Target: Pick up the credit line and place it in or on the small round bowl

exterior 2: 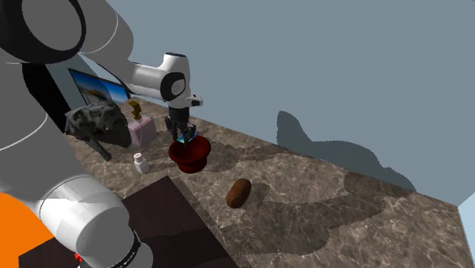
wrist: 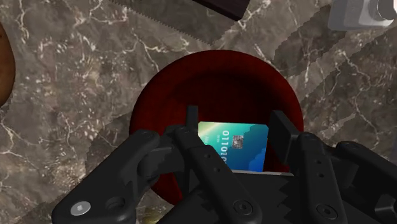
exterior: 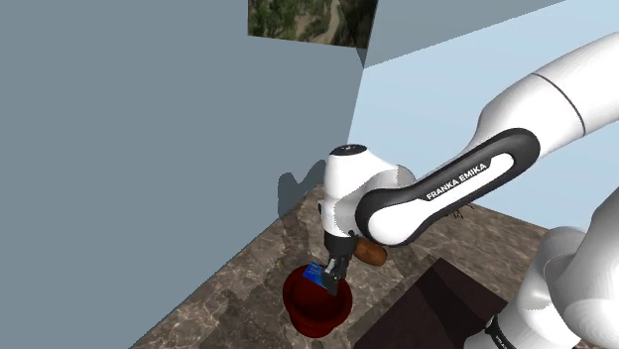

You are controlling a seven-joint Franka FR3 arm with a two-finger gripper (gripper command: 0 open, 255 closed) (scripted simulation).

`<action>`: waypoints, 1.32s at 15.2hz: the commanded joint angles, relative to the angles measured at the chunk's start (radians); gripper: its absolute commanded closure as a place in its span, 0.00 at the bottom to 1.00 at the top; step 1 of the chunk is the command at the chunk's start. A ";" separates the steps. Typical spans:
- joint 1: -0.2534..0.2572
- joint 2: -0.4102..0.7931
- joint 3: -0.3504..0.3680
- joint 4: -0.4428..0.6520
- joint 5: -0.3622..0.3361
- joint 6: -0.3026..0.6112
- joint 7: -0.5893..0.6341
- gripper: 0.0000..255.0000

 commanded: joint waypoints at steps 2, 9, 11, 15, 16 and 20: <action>-0.001 0.039 0.001 -0.012 -0.012 0.050 0.007 1.00; 0.000 0.131 -0.001 -0.028 -0.047 0.154 0.028 1.00; 0.000 0.140 -0.002 -0.028 -0.050 0.163 0.030 1.00; 0.000 0.140 -0.002 -0.028 -0.051 0.163 0.030 1.00; 0.000 0.140 -0.002 -0.028 -0.051 0.163 0.030 1.00; 0.000 0.140 -0.002 -0.028 -0.051 0.163 0.030 0.00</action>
